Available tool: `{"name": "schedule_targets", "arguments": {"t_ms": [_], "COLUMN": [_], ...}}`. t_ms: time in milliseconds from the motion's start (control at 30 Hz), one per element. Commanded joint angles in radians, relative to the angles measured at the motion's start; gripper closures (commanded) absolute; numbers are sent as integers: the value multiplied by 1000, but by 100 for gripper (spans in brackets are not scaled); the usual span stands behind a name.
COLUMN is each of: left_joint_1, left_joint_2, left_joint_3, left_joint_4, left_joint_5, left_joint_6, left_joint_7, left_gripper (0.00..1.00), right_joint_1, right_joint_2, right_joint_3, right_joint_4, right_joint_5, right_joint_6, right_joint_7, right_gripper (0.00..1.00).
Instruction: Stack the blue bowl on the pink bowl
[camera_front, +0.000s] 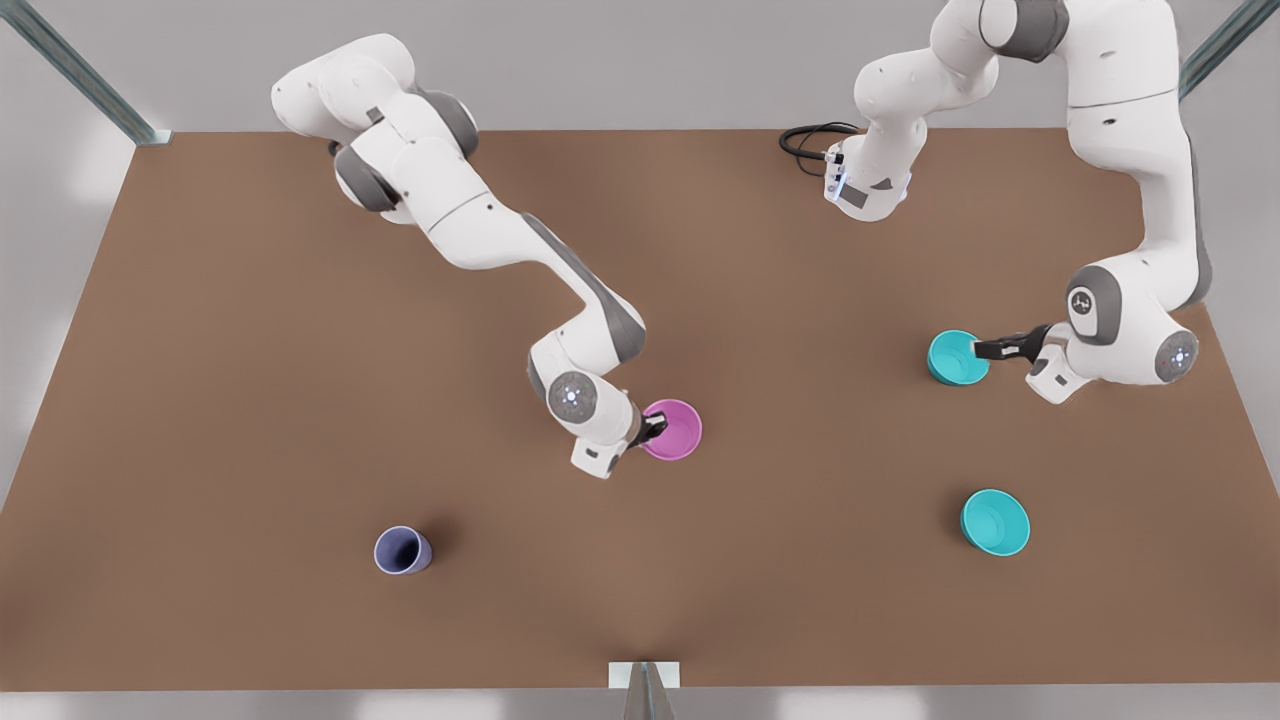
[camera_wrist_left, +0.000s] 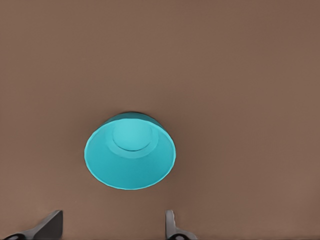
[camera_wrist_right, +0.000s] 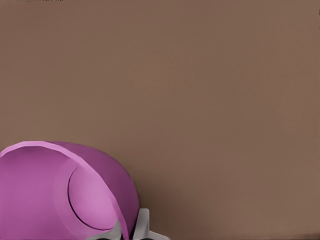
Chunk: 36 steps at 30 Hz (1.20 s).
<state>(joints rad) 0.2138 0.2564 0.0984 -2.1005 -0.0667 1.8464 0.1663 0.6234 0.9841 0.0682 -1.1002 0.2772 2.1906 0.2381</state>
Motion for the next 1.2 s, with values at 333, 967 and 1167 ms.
{"name": "schedule_targets", "arguments": {"t_ms": [333,967,1167], "left_joint_1": [7,-476,-702], "left_joint_2": [115,174,626], "left_joint_3": [53,-86,-94], "left_joint_4": [-107,363,1068], "left_joint_5": [-68,-125,-116], "left_joint_6": [399,87,-42], "left_joint_7": [556,-485,-889], "left_gripper": [0,79,79], "right_joint_1": [-169,-622,-625], "right_joint_2": [-156,-710,-683], "right_joint_3": [-15,-19,-19], "right_joint_4": [51,-167,-147], "right_joint_5": [-23,-271,-268], "right_joint_6": [-265,-813,-802], "right_joint_7": [459,-358,-358], "right_gripper": [0,0,0]}}
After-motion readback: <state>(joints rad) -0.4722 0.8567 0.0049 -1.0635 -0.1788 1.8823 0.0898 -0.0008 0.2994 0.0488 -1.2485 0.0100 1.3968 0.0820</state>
